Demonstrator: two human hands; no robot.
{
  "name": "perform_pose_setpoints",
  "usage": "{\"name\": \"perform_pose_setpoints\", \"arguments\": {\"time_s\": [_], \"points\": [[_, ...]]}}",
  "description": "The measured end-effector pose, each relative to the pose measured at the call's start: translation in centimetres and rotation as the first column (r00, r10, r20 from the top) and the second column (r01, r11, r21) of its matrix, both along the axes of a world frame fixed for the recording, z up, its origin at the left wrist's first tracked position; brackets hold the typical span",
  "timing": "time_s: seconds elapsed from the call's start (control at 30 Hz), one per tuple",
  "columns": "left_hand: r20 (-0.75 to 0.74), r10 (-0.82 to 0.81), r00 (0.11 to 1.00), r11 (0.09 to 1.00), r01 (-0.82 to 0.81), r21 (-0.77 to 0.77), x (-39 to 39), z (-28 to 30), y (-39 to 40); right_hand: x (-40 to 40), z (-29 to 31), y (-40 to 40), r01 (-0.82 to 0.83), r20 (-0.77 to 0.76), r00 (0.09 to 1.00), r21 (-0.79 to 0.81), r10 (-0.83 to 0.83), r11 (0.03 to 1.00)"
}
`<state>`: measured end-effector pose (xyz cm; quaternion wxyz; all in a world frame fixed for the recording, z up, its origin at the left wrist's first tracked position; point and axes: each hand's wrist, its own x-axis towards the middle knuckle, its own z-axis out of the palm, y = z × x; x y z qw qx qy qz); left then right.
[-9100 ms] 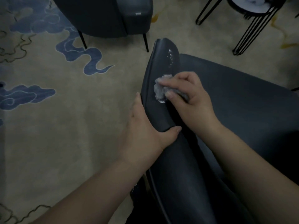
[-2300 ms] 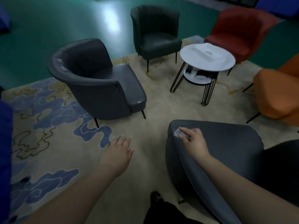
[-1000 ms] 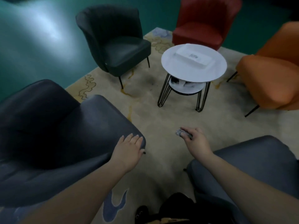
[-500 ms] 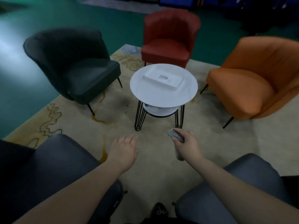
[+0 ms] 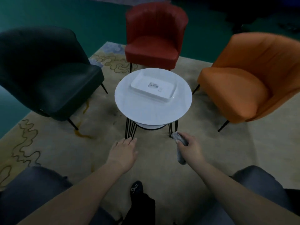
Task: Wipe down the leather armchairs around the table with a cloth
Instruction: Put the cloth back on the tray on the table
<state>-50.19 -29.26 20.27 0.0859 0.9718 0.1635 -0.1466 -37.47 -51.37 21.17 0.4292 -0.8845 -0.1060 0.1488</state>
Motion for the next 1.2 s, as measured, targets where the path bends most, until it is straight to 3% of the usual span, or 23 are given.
{"name": "perform_pose_setpoints", "arguments": {"time_s": [0.43, 0.67, 0.93, 1.2], "points": [[-0.091, -0.202, 0.975, 0.974, 0.209, 0.083, 15.8, -1.2, 12.0, 13.3, 0.3, 10.4, 0.150, -0.102, 0.984, 0.043, -0.145, 0.988], [-0.128, -0.221, 0.967, 0.967, 0.234, 0.098, 24.5, -2.3, 15.6, 21.7, -0.4, 14.0, 0.139, -0.122, 0.983, -0.003, -0.138, 0.990], [-0.145, -0.172, 0.974, 0.977, 0.188, 0.102, 35.1, -3.1, 20.0, 32.7, -1.1, 18.6, 0.143, -0.228, 0.967, 0.109, -0.115, 0.984], [-0.151, -0.179, 0.972, 0.982, 0.185, 0.027, 42.5, -4.7, 23.4, 39.6, -3.6, 23.7, 0.149, -0.260, 0.958, 0.082, -0.124, 0.985]]}}
